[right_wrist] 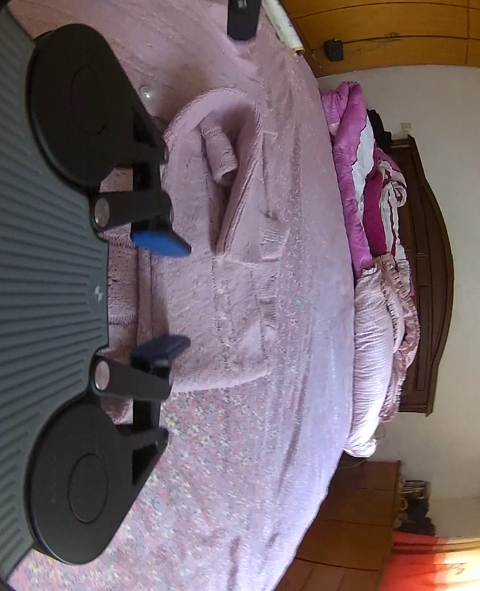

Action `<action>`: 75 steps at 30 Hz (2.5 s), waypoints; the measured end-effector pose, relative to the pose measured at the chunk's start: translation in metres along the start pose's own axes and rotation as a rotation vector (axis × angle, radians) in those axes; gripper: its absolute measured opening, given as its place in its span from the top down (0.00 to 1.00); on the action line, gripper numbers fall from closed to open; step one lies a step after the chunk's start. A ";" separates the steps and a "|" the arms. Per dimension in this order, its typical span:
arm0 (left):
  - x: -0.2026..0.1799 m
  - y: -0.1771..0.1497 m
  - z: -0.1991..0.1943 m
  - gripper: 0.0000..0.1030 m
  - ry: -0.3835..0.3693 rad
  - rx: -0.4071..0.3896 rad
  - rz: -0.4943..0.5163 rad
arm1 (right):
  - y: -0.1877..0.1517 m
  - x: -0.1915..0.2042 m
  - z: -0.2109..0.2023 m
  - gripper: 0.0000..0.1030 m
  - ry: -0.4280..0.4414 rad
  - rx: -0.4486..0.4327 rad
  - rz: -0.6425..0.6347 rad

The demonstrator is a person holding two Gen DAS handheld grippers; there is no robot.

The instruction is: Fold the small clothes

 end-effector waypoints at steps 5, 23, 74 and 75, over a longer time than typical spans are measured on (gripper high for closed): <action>-0.036 0.019 0.021 0.00 -0.017 -0.030 0.123 | -0.007 -0.003 0.016 0.51 0.028 0.025 0.053; -0.117 0.028 0.082 0.44 -0.077 -0.062 0.391 | -0.011 -0.011 0.026 0.50 0.079 0.011 0.123; -0.038 0.047 0.130 0.91 -0.185 0.075 -0.108 | -0.015 -0.012 0.028 0.42 0.082 0.001 0.105; -0.033 0.048 0.126 0.91 -0.170 0.061 -0.123 | -0.015 -0.012 0.028 0.41 0.084 0.001 0.106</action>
Point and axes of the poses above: each gripper's, at about its wrist camera, not at the fingertips, and z roughly the way its jaws point, x to its left, y to its top, the point moved 9 cm from there along z, roughly the way its jaws point, and after that the axes turned 10 degrees about x, right-handed, at the moved point
